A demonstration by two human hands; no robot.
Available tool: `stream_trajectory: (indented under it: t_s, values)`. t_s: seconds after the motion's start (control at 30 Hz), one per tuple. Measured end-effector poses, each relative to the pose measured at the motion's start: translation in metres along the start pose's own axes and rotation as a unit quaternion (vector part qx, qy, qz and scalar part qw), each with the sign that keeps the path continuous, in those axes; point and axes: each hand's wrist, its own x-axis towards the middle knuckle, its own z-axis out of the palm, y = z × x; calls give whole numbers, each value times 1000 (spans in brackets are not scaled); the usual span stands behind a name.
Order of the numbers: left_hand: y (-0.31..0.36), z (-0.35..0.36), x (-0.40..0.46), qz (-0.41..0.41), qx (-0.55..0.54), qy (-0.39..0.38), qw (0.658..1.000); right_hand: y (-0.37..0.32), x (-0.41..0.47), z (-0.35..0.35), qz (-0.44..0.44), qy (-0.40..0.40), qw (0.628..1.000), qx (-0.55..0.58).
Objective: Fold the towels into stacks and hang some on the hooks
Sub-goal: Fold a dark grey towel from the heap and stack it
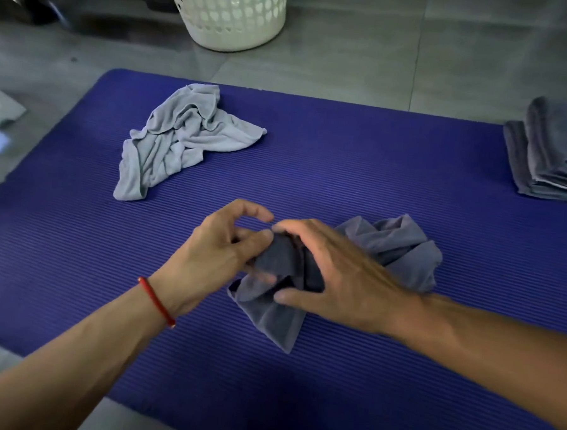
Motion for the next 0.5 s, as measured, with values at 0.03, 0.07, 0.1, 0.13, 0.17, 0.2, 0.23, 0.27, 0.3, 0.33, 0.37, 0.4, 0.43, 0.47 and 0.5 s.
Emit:
stream_trajectory:
  t_s: [0.03,0.07,0.1,0.13,0.17,0.2,0.23,0.27,0.3,0.33,0.37,0.4,0.43,0.47,0.5]
  values:
    - [6,4,3,-5,-23,-15,1000,-2,2,1,16,15,999,34]
    - [10,6,6,1,-18,-29,999,1,5,-2,31,34,997,56]
    - [12,9,10,22,30,-29,999,5,6,-7,41,52,995,68]
    - [12,9,15,60,106,-15,992,12,7,-13,50,65,994,78]
    - [13,10,19,98,176,1,979,17,7,-21,60,69,991,94]
    - [13,11,24,125,216,11,968,21,8,-29,68,71,990,106]
    - [14,12,29,136,220,5,966,23,7,-36,75,71,987,120]
    - [16,15,34,132,196,-17,971,23,7,-44,81,73,984,138]
    - [20,18,39,114,154,-49,980,23,7,-50,83,77,980,164]
    - [24,21,44,88,107,-86,987,23,8,-56,82,85,976,185]
    - [28,24,49,69,75,-120,988,23,7,-62,77,99,973,196]
    - [34,25,55,62,64,-148,985,24,7,-68,71,112,974,181]
    - [40,26,60,63,63,-173,981,26,8,-74,66,117,978,158]
    - [46,27,66,62,66,-194,977,28,8,-80,66,125,981,131]
    - [53,28,71,60,71,-202,975,29,7,-85,64,139,981,116]
